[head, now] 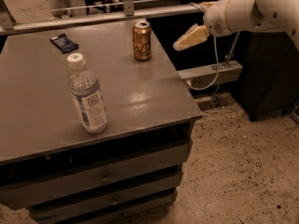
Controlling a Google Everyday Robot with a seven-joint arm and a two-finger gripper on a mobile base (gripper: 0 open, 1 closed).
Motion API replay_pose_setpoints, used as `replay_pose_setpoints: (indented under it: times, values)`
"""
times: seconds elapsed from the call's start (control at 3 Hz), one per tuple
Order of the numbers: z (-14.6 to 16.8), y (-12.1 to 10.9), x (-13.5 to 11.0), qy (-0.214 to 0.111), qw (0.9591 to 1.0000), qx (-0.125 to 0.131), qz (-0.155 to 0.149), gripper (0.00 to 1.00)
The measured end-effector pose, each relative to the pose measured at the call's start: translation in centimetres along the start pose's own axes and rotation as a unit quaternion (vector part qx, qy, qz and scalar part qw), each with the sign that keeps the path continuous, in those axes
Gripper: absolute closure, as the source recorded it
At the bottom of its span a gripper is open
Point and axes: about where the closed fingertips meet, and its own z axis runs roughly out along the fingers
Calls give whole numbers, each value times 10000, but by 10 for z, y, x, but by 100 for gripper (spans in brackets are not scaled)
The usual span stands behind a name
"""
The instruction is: Knock orange can over
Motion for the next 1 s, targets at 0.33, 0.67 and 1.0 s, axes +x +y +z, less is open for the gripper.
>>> replay_pose_setpoints:
  times: [0.33, 0.67, 1.0]
  values:
    - [25, 0, -3, -456, 9982, -256, 307, 0]
    - [59, 13, -5, -1009, 9886, -777, 799, 0]
    - [89, 33, -4, -1431, 9730, -1340, 1216, 0]
